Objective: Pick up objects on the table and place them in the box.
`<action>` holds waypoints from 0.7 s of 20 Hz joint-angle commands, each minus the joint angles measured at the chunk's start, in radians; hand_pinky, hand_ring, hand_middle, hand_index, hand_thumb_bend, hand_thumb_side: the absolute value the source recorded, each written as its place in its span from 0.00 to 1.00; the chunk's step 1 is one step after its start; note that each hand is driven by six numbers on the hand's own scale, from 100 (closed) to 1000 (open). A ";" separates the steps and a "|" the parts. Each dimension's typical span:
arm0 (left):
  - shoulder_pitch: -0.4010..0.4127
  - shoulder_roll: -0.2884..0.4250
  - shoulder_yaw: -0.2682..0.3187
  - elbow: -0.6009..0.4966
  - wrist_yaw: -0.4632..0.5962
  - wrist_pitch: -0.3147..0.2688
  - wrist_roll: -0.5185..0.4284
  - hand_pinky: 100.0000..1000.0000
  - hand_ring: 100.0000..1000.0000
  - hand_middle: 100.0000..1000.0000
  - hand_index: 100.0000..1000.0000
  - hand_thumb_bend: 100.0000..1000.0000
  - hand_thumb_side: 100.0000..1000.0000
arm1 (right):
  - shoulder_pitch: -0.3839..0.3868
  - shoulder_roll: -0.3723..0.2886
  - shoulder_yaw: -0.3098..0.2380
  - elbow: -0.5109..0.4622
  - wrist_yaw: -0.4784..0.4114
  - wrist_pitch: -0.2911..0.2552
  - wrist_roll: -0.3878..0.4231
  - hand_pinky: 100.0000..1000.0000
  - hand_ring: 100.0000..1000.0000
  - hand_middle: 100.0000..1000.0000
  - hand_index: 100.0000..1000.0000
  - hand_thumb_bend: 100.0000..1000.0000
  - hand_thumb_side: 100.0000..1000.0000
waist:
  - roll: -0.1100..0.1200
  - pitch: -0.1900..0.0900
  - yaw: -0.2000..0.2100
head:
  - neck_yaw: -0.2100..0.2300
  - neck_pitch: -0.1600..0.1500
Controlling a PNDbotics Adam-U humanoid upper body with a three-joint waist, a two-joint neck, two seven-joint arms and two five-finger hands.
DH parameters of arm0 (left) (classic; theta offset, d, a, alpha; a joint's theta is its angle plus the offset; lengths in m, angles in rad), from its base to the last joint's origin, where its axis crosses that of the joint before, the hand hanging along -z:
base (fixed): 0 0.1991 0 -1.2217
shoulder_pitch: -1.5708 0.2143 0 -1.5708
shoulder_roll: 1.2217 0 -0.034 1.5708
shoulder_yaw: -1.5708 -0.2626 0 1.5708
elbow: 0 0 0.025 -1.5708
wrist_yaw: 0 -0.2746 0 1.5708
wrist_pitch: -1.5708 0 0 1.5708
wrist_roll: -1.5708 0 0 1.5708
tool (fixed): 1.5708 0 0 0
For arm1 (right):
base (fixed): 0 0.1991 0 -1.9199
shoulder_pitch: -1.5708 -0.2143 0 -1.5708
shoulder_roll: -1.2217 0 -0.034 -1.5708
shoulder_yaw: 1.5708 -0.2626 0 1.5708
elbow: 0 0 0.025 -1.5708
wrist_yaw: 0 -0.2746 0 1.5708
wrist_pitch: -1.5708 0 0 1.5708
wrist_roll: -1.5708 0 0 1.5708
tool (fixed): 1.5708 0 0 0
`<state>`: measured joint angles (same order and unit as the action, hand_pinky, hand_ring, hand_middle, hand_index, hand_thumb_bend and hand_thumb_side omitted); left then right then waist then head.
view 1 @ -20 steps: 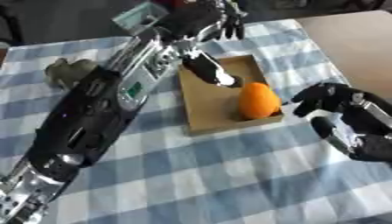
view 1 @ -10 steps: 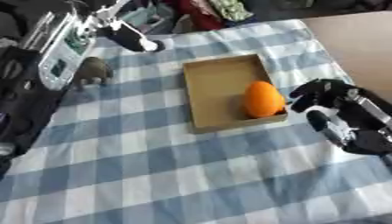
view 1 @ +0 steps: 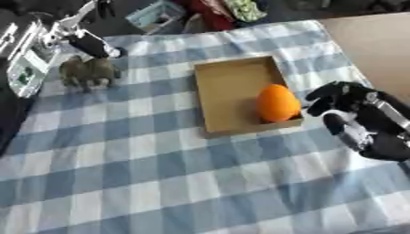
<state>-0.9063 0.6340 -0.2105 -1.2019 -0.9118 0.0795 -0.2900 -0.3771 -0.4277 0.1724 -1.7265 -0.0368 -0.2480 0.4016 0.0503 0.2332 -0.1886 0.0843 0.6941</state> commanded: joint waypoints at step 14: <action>-0.018 0.005 0.067 0.187 -0.108 -0.007 -0.026 0.61 0.49 0.49 0.67 0.54 0.10 | -0.002 -0.018 -0.019 -0.011 0.001 0.002 -0.009 0.62 0.63 0.69 0.77 0.09 0.46 | -0.001 -0.014 -0.004 | -0.010 0.006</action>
<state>-0.9059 0.6214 -0.1570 -1.0133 -1.0049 0.0697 -0.3196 -0.3696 -0.4277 0.1658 -1.7264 -0.0368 -0.2458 0.3956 0.0514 0.2347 -0.1917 0.0763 0.6942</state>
